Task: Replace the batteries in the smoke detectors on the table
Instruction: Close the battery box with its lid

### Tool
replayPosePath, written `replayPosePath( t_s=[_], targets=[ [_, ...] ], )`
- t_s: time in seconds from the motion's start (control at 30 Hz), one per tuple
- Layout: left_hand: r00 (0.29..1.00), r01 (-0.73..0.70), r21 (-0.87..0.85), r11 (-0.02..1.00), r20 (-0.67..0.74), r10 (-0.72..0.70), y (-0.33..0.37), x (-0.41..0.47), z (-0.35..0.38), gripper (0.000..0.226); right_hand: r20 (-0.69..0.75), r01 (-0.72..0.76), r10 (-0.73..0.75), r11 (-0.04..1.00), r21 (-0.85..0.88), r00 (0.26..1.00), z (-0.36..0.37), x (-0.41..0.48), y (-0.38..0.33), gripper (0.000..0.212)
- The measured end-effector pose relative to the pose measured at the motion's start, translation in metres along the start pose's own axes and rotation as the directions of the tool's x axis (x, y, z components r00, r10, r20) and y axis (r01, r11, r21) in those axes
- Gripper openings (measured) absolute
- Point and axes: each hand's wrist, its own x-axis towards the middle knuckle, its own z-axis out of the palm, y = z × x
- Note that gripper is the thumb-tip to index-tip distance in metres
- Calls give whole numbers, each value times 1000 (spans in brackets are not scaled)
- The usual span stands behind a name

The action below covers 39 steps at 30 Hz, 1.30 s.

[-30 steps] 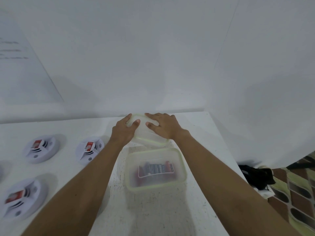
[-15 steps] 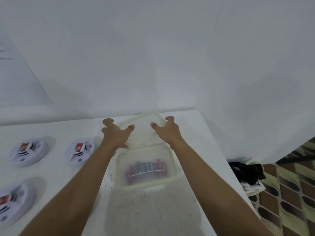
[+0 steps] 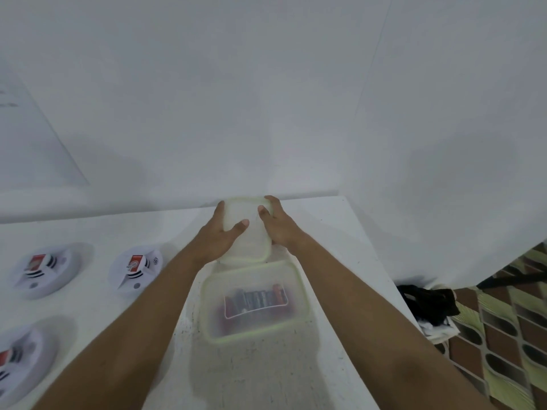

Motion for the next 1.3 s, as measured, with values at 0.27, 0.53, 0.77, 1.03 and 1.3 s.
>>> replayPosePath(
  t_s=[0.27,0.53,0.77,1.03,1.3],
  targets=[
    [998,-12,-37,999,-56,10,-11,5,5,86,-18,-26,25,1000,-5,1000,2,8,7,47],
    [997,-52,-52,997,46,55,-7,6,-1,76,18,-14,14,1000,17,1000,1,11,8,44],
    [996,-34,188,982,-69,48,2,16,-11,80,-162,31,-20,998,63,987,-12,0,16,43],
    [902,118,407,906,-424,74,14,-5,6,73,-293,41,-2,991,127,956,-23,-33,34,52],
    [915,159,121,980,-392,-100,8,-29,4,77,-52,-108,116,983,151,992,-27,-56,31,60]
  ],
)
